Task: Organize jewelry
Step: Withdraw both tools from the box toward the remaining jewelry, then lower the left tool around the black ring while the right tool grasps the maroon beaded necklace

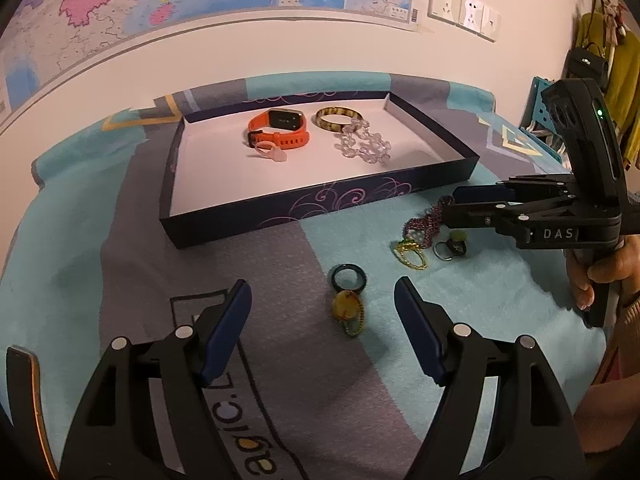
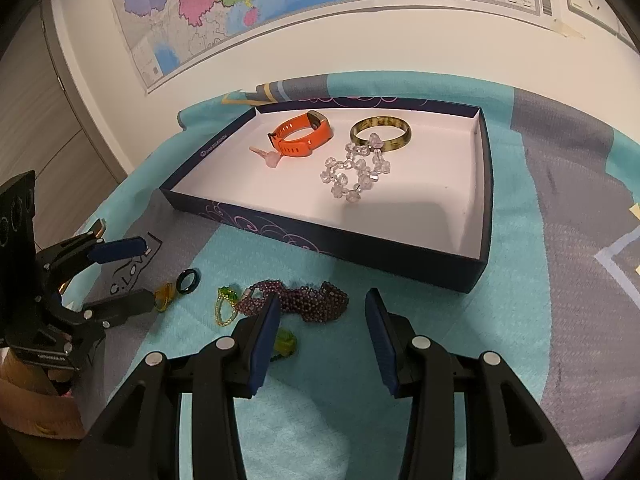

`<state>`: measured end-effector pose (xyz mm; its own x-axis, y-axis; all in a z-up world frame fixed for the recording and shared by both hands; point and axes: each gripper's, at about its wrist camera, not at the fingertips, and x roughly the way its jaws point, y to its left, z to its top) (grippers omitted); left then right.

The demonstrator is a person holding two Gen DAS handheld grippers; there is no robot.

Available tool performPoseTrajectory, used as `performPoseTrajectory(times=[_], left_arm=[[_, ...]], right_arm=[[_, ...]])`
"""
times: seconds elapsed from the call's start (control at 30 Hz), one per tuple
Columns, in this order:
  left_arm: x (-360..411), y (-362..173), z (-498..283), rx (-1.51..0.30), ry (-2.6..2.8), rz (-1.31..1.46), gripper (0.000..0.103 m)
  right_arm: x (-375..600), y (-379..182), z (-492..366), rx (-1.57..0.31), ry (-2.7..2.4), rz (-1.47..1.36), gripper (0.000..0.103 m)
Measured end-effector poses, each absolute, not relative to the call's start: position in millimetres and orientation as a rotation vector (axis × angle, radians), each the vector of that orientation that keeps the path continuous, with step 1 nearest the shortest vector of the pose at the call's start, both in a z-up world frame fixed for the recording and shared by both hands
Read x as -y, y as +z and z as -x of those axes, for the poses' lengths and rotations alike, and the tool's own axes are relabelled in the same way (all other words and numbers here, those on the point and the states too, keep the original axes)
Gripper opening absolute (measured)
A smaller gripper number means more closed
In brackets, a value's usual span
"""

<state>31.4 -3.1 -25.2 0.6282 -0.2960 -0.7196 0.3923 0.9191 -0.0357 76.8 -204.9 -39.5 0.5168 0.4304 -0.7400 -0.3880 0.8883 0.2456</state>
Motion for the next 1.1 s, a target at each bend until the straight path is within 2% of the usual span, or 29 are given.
performPoseTrajectory(times=[0.17,0.33,0.43,0.47,0.53,0.57,0.67,0.7,0.77,1.1], left_arm=[[13.1,-26.8,-35.6,-0.804,-0.387,-0.166,0.073],[26.4,-30.8,-43.9,-0.828,-0.396,-0.200,0.064],[28.9,-34.7,-49.1,-0.856,-0.393,-0.197,0.055],[28.5,-36.5,-51.2,-0.868,-0.387,-0.192,0.048],[25.8,-36.7,-52.4,-0.872,-0.384,-0.183,0.042],[25.2,-36.8,-52.5,-0.873,-0.388,-0.178,0.036],[23.7,-37.0,-52.1,-0.875,-0.383,-0.175,0.029],[23.8,-36.7,-51.5,-0.874,-0.388,-0.177,0.023],[24.4,-36.7,-50.3,-0.873,-0.393,-0.176,0.023],[21.8,-35.2,-52.0,-0.869,-0.393,-0.146,0.023]], right_arm=[[197.7,-40.4,-79.3,-0.909,0.501,-0.039,0.042],[192.9,-40.4,-82.0,-0.907,0.497,-0.026,0.042],[191.0,-40.6,-82.6,-0.906,0.495,-0.012,0.037],[190.1,-40.6,-82.1,-0.906,0.492,-0.003,0.036],[188.5,-40.5,-81.6,-0.905,0.486,0.017,0.033],[188.2,-40.4,-81.5,-0.905,0.487,0.020,0.031],[188.4,-40.5,-81.5,-0.906,0.497,0.020,0.022],[188.3,-40.7,-81.7,-0.906,0.499,0.019,0.018],[188.2,-41.0,-81.7,-0.907,0.504,0.017,0.012],[191.8,-39.2,-78.8,-0.896,0.510,-0.014,0.010]])
